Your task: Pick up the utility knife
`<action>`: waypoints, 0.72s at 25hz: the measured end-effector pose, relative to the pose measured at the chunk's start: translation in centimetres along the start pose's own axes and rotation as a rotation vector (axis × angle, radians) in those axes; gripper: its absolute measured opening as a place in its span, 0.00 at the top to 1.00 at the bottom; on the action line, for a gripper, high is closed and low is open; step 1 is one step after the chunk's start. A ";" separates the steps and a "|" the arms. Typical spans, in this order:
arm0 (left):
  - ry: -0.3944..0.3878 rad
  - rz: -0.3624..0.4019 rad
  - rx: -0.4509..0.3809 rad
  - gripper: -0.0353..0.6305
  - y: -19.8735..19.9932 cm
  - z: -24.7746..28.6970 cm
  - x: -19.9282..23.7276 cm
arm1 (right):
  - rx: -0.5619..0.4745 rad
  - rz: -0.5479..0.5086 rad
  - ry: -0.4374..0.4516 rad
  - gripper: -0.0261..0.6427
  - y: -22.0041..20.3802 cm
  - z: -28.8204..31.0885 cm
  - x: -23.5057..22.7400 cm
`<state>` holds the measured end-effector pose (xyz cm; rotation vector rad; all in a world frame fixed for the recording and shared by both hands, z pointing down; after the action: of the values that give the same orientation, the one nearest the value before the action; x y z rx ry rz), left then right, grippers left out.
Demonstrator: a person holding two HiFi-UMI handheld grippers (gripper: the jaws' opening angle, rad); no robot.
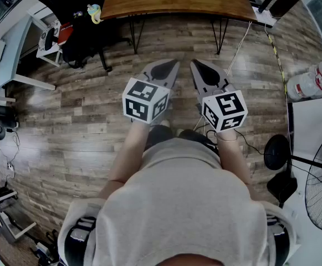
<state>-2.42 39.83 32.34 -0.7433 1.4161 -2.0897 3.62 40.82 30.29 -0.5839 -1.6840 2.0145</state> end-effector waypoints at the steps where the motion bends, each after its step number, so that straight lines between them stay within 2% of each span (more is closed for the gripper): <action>1: 0.003 0.002 0.005 0.93 -0.1 0.1 0.1 | 0.000 0.002 -0.002 0.94 0.0 0.0 0.0; 7: 0.008 -0.013 0.002 0.93 0.1 0.3 0.9 | -0.008 -0.009 -0.011 0.94 0.1 0.3 -0.3; 13: 0.013 0.007 0.002 0.93 0.4 0.7 1.3 | -0.001 -0.028 -0.009 0.94 0.1 0.5 -0.2; 18: -0.050 -0.006 -0.053 0.93 0.8 1.0 0.7 | -0.056 0.012 0.036 0.94 0.7 0.1 -0.2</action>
<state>-2.12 38.44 31.97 -0.8157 1.4494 -2.0304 3.70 40.49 29.67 -0.6473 -1.7246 1.9582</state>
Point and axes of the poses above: the fingertips, and each gripper's own axes: z forward along the fingers, x to its left, y out of its top, the point moved 2 cm from there along -z, backward along the fingers, and after that the axes turned 1 degree about x, right-handed, at the moved point
